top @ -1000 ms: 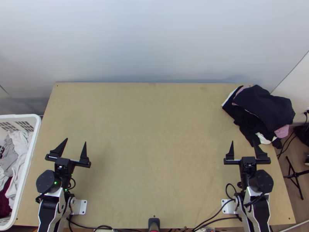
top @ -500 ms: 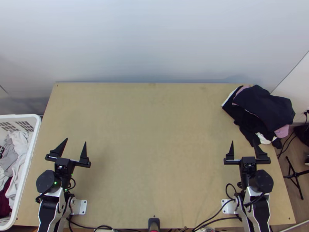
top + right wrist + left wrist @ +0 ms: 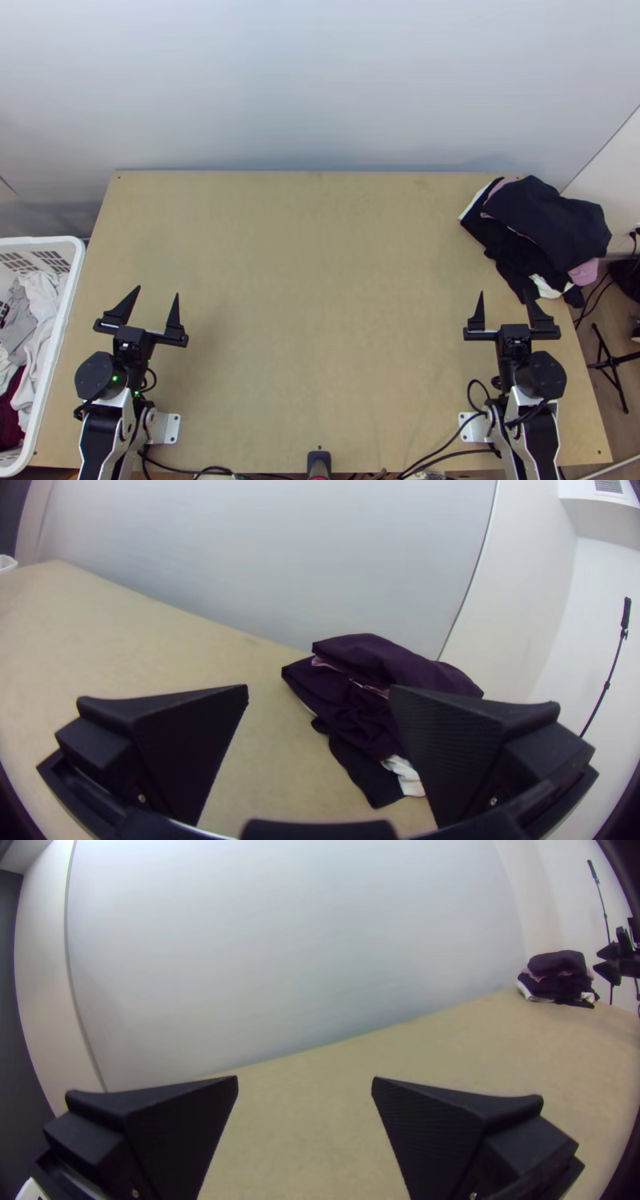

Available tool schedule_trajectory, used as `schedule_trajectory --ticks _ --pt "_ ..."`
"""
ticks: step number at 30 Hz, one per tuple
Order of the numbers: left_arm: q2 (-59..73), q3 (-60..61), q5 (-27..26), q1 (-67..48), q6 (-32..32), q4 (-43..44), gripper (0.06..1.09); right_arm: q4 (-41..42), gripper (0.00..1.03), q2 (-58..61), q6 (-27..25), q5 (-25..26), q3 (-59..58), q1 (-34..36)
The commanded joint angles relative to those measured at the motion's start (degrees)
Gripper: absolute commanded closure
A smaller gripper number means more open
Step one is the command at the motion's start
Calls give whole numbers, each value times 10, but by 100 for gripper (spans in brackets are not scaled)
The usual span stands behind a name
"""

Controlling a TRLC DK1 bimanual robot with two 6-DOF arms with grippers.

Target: Fold the t-shirt

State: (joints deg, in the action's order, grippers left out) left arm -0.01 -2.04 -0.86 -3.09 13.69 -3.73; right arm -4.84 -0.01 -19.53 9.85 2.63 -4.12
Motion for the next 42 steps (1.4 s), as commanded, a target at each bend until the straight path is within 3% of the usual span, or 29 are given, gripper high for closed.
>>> schedule_trajectory --ticks 1,16,21,26,30,35,39,42 --pt "0 0 0 0 0 0 10 0 4 0 0 0 0 0" --pt "0 0 0 -1 0 0 10 0 4 0 16 0 0 -2" --pt "0 -1 0 -11 -33 0 10 -1 4 -1 17 -1 0 -2" --pt "0 0 0 -15 -53 0 10 -4 5 3 42 -2 1 -69" --pt "-1 3 1 -12 -14 9 10 -27 5 2 63 -2 4 -84" --pt "-1 3 0 -8 5 11 10 -28 12 10 51 -2 4 -77" --pt "-1 3 1 -10 53 11 10 -27 12 26 27 -2 4 -85" --pt "-1 -2 -5 -7 54 15 10 -19 12 42 -31 13 4 -97"
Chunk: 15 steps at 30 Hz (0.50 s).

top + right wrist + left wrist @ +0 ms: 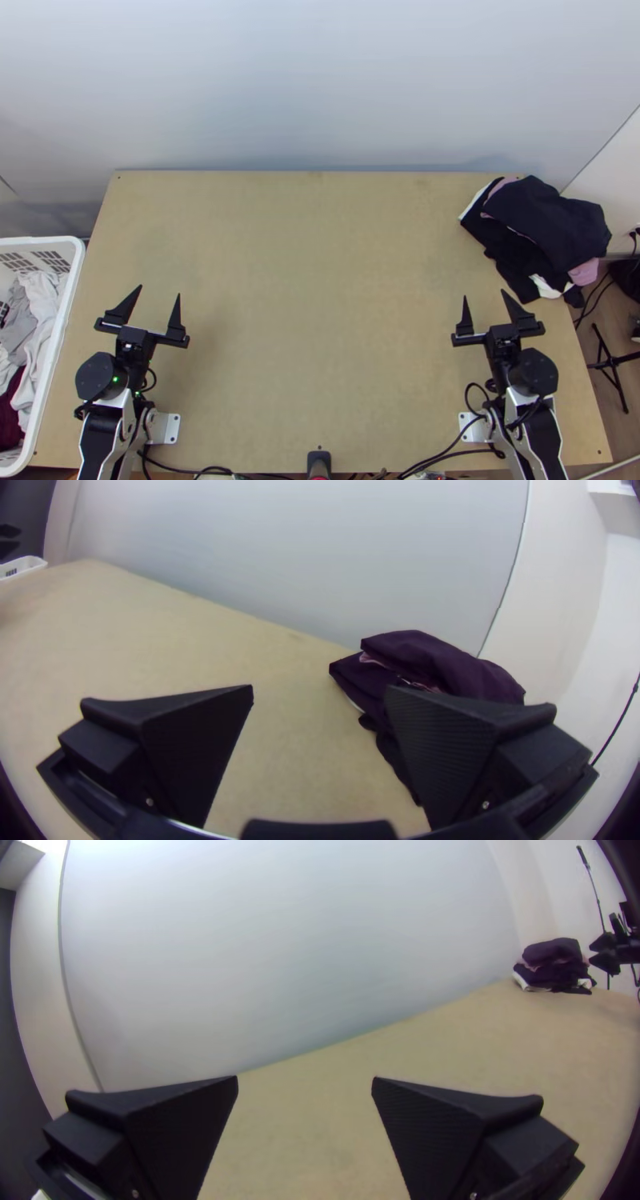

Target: Fold the t-shirt

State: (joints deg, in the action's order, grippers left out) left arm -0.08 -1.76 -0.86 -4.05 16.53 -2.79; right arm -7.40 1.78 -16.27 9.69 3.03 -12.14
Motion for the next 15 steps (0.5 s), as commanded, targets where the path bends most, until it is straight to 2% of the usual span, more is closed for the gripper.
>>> schedule_trajectory --ticks 1,2,3,7,13,15 --pt "0 -5 -12 2 26 13 10 38 12 45 -99 52 -6 -17" --pt "0 -5 -15 2 26 24 10 88 10 85 -143 95 -14 -17" --pt "0 -7 -18 1 29 32 10 116 5 125 -161 113 -14 -11" --pt "10 -32 -22 17 39 36 10 155 4 183 -170 98 -1 69" --pt "229 -175 -22 131 -13 105 10 134 4 286 -90 103 112 60" --pt "311 -251 -22 182 -21 82 10 98 4 336 -46 106 182 63"
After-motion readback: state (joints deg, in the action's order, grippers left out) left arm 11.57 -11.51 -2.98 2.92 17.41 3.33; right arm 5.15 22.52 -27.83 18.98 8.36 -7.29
